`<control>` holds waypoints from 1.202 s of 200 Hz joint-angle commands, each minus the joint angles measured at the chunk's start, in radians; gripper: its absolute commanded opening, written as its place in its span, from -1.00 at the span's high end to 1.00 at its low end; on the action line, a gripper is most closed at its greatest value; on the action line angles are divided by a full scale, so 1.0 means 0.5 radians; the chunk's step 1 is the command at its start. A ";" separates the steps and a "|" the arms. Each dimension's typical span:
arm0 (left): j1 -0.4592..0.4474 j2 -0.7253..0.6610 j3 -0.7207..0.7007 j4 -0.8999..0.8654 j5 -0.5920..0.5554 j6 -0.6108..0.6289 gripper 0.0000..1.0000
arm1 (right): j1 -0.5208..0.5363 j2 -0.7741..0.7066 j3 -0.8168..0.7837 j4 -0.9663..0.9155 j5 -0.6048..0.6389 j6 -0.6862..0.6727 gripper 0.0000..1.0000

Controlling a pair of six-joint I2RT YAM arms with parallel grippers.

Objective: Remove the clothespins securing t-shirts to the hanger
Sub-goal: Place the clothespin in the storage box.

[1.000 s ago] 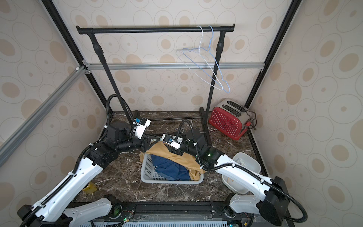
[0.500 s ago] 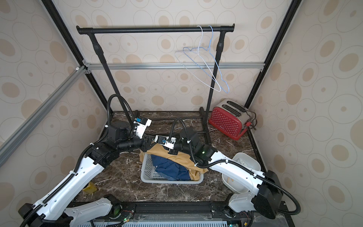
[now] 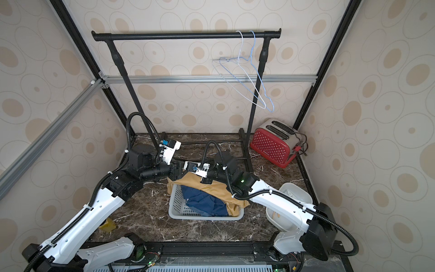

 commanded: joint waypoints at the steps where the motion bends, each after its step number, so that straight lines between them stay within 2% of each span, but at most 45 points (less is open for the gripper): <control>1: 0.012 -0.028 -0.002 0.062 -0.021 0.005 -0.20 | 0.005 -0.024 0.032 -0.041 0.063 -0.065 0.87; 20: 0.012 -0.033 0.003 0.071 -0.052 0.038 -0.38 | 0.005 -0.055 0.005 -0.071 0.105 -0.076 0.88; 42: 0.011 -0.021 0.017 0.077 -0.065 0.074 -0.42 | 0.004 -0.103 -0.039 -0.113 0.178 -0.084 0.88; 79: 0.013 -0.009 -0.012 0.200 -0.048 0.060 -0.47 | -0.033 -0.220 -0.128 -0.250 0.303 -0.104 0.89; 122: 0.010 0.028 -0.063 0.348 0.000 0.051 -0.49 | -0.201 -0.399 -0.273 -0.432 0.409 -0.048 0.89; 165: -0.044 0.132 -0.300 0.809 0.131 -0.047 -0.47 | -0.388 -0.662 -0.465 -0.745 0.565 -0.043 0.89; 198: -0.225 0.253 -0.297 0.827 0.040 0.113 -0.50 | -0.605 -0.900 -0.607 -0.984 0.803 -0.072 0.88; 240: -0.252 0.284 -0.361 0.985 0.062 0.084 -0.50 | -1.061 -1.171 -0.748 -1.290 0.948 -0.203 0.87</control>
